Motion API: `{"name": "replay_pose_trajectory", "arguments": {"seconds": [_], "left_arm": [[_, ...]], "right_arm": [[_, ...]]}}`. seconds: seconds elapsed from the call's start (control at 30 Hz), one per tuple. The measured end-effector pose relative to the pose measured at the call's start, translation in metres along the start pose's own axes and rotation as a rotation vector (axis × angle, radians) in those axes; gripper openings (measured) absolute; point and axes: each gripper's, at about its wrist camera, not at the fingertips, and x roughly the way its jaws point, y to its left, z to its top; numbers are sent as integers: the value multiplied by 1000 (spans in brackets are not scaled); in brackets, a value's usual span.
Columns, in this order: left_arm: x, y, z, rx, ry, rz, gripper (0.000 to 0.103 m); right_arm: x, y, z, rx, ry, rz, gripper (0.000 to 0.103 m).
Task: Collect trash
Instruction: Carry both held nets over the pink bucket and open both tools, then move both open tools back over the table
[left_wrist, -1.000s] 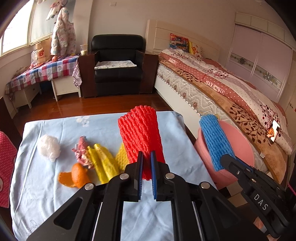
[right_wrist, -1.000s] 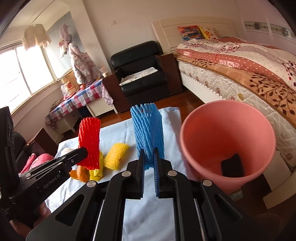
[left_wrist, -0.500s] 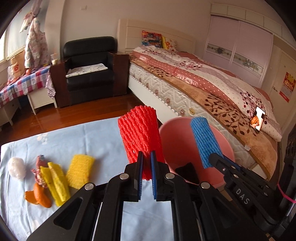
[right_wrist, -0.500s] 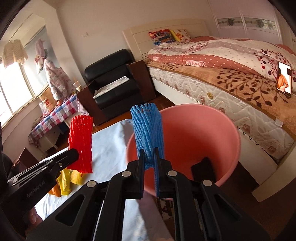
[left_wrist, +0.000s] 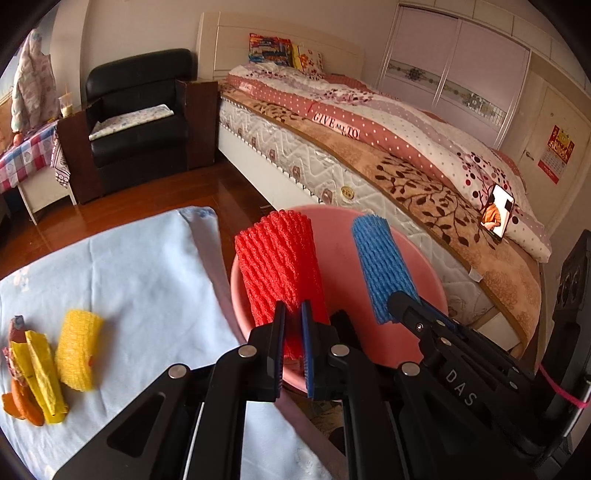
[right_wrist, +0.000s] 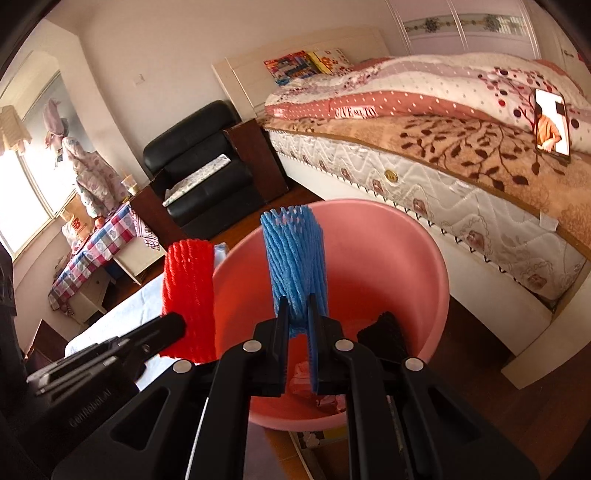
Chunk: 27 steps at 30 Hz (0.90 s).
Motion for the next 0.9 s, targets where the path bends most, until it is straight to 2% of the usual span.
{"name": "replay_pose_trajectory", "arguments": {"seconds": [0.07,0.13,0.17,0.27,0.4,0.47,0.6,0.7,0.9], "left_arm": [[7,-3,-2,4,2,0,12],[12,-6,-2,8,-1,0,24],[15,-8,-3,11,2,-2,36],[18,-8,-4,11,5,-4,42],[15,-3,-5,-11,-1,-2,44],[9,0,-5,-17,-8,1,44],[-13,6,-6,-15,-40,9,43],[-38,13,-8,-15,-75,28,44],[-98,40,-19,-39,-153,136,44]], "right_arm": [[6,-4,0,10,19,-3,9],[12,-7,0,10,41,-6,10],[14,-7,0,7,50,-5,10],[23,-10,1,-5,79,-2,12],[25,-12,1,-2,80,10,30],[22,-9,1,-3,75,16,34],[6,0,-1,-5,36,13,35],[-11,17,-2,-55,15,-6,35],[-41,70,-20,-155,29,26,35]]}}
